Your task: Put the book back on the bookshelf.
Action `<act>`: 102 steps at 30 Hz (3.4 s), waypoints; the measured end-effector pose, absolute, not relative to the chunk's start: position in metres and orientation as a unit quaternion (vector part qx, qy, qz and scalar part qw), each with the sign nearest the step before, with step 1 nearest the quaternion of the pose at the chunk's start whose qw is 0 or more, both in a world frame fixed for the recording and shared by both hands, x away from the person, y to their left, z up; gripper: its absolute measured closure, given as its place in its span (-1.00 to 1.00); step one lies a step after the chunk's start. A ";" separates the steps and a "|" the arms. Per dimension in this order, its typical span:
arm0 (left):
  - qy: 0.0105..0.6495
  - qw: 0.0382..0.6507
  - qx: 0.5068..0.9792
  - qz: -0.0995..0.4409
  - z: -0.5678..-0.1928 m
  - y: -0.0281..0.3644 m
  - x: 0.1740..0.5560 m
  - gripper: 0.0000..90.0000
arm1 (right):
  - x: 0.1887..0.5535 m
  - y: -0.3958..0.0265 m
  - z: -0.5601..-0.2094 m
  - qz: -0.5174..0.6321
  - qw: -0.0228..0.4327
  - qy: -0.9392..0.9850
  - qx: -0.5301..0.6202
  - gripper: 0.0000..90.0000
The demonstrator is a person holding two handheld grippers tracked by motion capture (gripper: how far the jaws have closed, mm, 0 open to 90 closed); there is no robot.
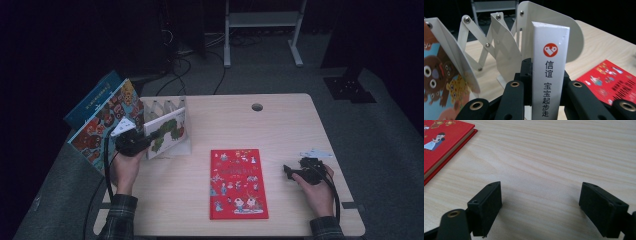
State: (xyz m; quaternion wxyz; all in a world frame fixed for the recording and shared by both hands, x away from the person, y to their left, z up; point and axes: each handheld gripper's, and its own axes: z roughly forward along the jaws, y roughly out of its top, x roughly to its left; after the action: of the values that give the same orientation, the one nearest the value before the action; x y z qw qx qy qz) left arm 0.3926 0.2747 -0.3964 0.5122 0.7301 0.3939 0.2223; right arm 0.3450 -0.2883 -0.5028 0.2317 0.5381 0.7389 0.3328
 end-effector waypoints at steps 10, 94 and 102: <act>0.402 0.510 0.723 0.238 -0.404 0.267 0.405 0.67 | 0.345 -0.288 -0.503 0.333 0.231 0.739 0.538 -0.61; 0.359 0.418 0.820 0.156 -0.450 0.239 0.377 0.55 | 0.345 -0.286 -0.503 0.333 0.231 0.741 0.536 -0.61; 0.361 0.421 0.818 0.150 -0.450 0.223 0.381 0.54 | 0.345 -0.286 -0.503 0.333 0.231 0.741 0.536 -0.61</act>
State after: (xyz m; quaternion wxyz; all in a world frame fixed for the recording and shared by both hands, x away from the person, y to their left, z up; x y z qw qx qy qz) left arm 0.3814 0.2226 -0.4501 0.4206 0.8184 0.3615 0.1503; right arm 0.3447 -0.2864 -0.5028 0.2309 0.5355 0.7409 0.3332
